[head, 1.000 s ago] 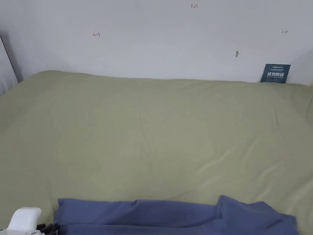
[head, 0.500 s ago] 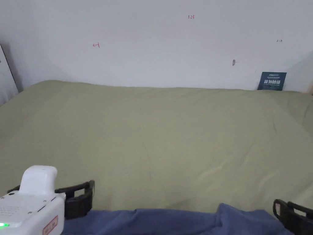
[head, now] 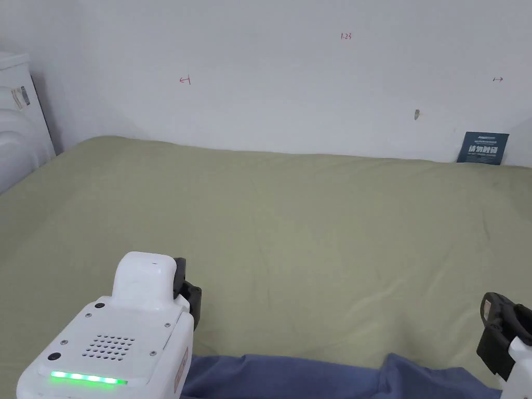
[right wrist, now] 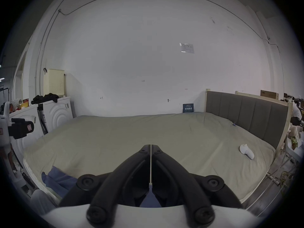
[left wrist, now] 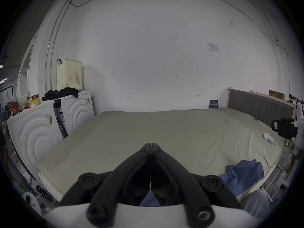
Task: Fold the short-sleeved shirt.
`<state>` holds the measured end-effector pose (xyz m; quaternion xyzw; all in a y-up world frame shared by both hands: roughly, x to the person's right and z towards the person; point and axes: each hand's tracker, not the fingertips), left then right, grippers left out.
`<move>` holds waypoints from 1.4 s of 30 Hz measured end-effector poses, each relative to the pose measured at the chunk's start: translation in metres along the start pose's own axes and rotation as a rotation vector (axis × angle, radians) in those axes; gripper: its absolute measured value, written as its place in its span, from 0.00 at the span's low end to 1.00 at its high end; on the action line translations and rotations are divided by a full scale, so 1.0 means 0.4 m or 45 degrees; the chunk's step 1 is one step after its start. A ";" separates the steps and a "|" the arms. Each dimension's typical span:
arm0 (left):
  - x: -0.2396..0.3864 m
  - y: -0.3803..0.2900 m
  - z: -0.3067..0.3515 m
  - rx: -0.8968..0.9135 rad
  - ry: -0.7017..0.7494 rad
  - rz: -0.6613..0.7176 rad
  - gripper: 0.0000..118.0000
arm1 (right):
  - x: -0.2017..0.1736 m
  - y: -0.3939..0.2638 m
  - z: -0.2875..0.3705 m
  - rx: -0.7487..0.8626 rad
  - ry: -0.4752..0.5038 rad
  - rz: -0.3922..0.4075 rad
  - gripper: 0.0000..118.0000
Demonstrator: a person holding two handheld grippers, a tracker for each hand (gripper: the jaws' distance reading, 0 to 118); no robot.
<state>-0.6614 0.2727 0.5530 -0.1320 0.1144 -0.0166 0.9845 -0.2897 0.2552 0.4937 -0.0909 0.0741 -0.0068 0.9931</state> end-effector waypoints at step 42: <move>-0.435 -0.385 -0.406 -1.194 -0.850 1.058 0.31 | -0.105 -0.042 0.052 -0.079 -0.048 -0.006 0.03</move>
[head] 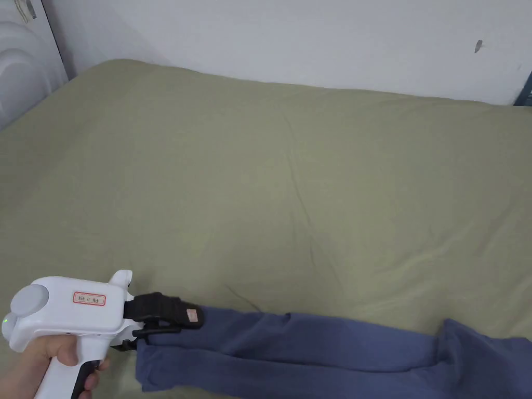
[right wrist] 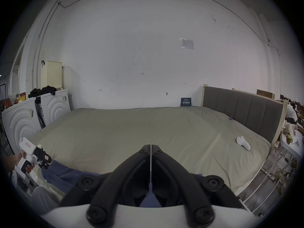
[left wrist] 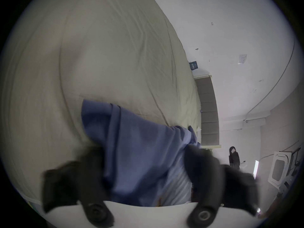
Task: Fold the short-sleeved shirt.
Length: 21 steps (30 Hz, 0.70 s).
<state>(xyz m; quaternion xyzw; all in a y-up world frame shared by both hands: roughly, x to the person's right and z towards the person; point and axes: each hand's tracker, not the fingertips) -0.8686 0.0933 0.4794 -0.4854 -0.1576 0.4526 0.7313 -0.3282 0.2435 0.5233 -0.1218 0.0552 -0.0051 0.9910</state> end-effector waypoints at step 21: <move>0.167 0.000 0.231 0.271 0.339 0.017 0.05 | 0.005 -0.005 -0.001 0.001 0.095 -0.033 0.03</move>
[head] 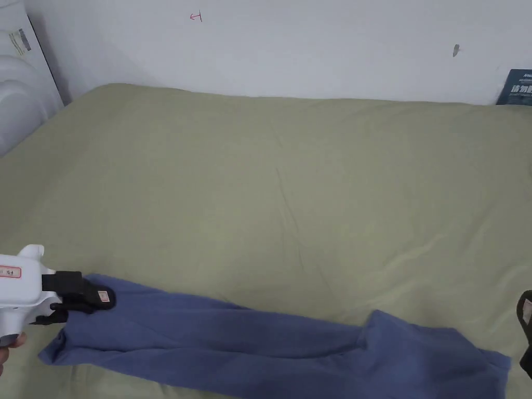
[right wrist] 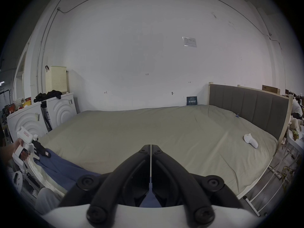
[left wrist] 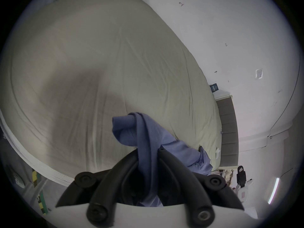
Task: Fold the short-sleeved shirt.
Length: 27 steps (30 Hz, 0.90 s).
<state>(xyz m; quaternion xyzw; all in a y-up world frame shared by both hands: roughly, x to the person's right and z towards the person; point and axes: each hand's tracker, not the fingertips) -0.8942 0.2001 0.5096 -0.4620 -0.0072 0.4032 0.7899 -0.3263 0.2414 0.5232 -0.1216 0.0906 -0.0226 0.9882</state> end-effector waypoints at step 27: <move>0.556 -0.290 -0.553 -0.349 0.213 -0.722 0.98 | 0.117 -0.051 0.054 -0.031 -0.052 -0.133 0.03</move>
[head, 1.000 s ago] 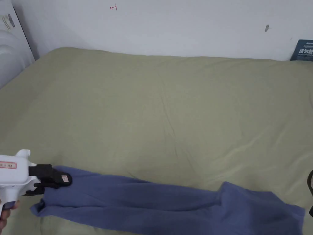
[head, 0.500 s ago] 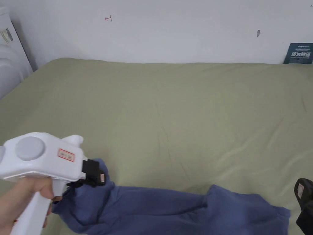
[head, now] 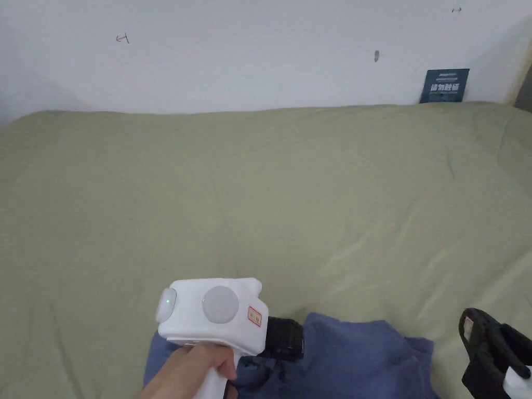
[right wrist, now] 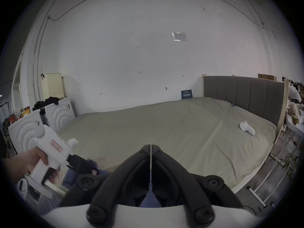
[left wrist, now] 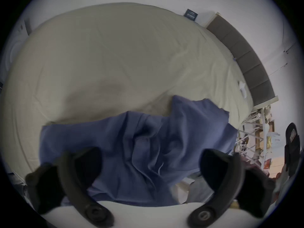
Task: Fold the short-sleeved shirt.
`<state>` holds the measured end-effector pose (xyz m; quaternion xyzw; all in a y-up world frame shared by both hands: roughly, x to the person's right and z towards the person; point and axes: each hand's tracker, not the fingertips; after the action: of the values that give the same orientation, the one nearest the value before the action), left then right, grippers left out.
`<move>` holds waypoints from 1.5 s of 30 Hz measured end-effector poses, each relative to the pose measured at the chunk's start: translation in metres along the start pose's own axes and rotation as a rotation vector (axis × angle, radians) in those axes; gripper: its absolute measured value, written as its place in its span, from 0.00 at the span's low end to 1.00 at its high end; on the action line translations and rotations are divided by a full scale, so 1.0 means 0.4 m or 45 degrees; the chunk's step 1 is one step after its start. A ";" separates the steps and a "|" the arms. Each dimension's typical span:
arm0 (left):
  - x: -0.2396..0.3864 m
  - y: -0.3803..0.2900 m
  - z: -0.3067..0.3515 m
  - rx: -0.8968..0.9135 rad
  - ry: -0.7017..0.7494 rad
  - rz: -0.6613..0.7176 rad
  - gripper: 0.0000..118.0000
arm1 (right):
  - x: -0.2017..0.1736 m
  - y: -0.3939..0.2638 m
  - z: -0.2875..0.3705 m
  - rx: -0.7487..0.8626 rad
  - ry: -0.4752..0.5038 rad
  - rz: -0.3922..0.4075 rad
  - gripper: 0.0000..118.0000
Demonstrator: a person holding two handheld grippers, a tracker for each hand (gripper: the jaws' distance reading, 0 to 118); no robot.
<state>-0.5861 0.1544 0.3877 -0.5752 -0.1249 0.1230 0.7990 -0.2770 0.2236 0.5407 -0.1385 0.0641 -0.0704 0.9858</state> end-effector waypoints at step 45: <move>-0.505 -0.138 0.166 0.141 -0.409 0.343 1.00 | -0.150 -0.028 -0.083 -0.163 0.165 0.126 0.03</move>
<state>-0.7952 0.1278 0.4488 -0.5150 -0.1655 0.3254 0.7755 -0.3421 0.2135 0.5186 -0.1929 0.1389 -0.0263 0.9710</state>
